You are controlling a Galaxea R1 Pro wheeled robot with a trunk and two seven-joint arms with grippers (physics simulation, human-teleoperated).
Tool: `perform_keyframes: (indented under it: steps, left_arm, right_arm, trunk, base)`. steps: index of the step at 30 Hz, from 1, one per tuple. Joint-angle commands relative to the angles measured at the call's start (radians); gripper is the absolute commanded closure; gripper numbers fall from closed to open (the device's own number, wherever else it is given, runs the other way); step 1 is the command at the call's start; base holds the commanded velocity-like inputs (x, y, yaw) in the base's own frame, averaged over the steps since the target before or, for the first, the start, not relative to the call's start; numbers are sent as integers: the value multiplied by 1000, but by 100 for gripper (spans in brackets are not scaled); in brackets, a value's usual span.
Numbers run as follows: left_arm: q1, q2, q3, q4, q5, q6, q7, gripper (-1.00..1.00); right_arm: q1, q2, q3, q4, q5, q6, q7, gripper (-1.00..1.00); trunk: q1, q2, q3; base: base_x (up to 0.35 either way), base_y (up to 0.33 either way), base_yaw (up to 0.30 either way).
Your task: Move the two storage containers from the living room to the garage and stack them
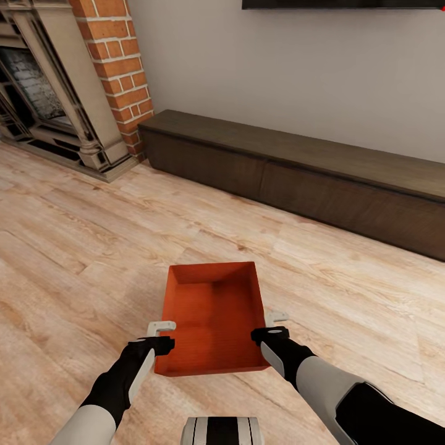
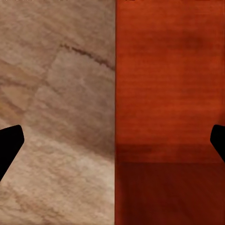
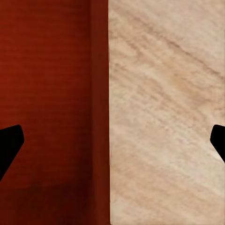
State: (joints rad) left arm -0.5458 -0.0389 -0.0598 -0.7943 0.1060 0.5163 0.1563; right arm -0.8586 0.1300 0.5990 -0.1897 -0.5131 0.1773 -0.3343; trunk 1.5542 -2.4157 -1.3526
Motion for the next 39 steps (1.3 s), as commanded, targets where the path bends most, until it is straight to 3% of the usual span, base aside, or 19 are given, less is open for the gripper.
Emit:
perform_keyframes:
  steps: [1,13,25,39]
  left_arm:
    - [0,1,-3,-2,11,4,8,-100]
    - [0,1,-3,-1,12,4,7,-100]
    - [0,1,-3,-1,12,4,6,-100]
    - [0,1,-3,-3,11,5,8,-100]
  right_arm:
    - [0,-1,8,-2,-5,7,-6,-100]
    - [0,-1,8,-2,-5,7,-6,-100]
    - [0,0,8,-2,-5,7,-6,-100]
    - [0,-1,8,-2,-5,7,-6,-100]
  trunk:
    - [0,0,-1]
    - [0,0,-1]
    - [46,-84,-38]
    - [46,-84,-38]
  base:
    - [0,0,0]
    - [0,0,0]
    - [0,0,0]
    - [0,0,0]
